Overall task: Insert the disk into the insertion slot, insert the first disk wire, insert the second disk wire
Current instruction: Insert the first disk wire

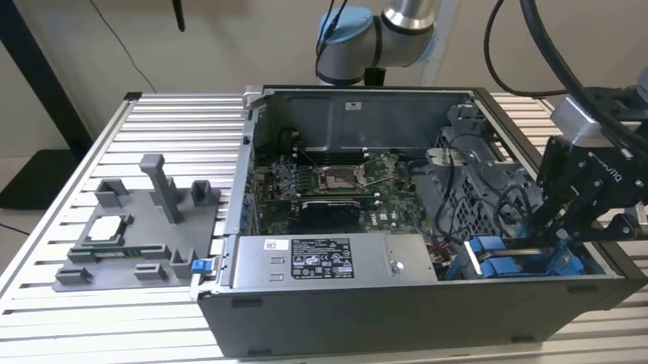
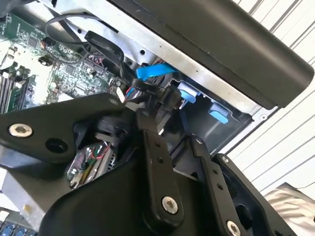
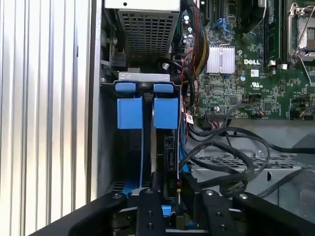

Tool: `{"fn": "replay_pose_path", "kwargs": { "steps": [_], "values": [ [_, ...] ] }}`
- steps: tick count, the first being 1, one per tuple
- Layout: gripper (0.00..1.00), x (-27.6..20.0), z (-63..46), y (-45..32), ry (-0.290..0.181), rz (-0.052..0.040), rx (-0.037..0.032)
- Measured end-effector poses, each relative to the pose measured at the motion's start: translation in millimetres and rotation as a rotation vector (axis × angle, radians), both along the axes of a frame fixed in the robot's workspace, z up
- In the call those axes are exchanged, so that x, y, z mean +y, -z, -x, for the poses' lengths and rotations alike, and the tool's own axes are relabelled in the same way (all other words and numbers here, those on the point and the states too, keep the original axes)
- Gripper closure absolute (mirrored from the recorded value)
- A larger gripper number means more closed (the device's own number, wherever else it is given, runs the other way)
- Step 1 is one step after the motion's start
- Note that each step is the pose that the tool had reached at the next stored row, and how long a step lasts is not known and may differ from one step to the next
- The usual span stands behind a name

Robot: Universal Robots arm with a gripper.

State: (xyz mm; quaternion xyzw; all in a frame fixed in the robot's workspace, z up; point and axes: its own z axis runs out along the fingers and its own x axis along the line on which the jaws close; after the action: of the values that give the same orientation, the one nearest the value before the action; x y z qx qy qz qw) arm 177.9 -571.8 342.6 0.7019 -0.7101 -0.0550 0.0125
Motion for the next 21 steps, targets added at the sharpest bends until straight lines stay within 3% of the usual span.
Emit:
{"fn": "replay_pose_path", "kwargs": {
  "steps": [9, 14, 17, 21],
  "values": [
    [0.0, 0.0, 0.0, -17.2, 0.0, 0.0003, 0.0001],
    [0.0, 0.3, -0.3, -17.6, 0.001, 0.0, 0.0001],
    [0.0, 0.3, -5.8, -17.7, 0.0, -0.0001, 0.0004],
    [0.0, 0.3, -17.1, -17.6, -0.002, -0.0003, 0.0097]
  ]
}}
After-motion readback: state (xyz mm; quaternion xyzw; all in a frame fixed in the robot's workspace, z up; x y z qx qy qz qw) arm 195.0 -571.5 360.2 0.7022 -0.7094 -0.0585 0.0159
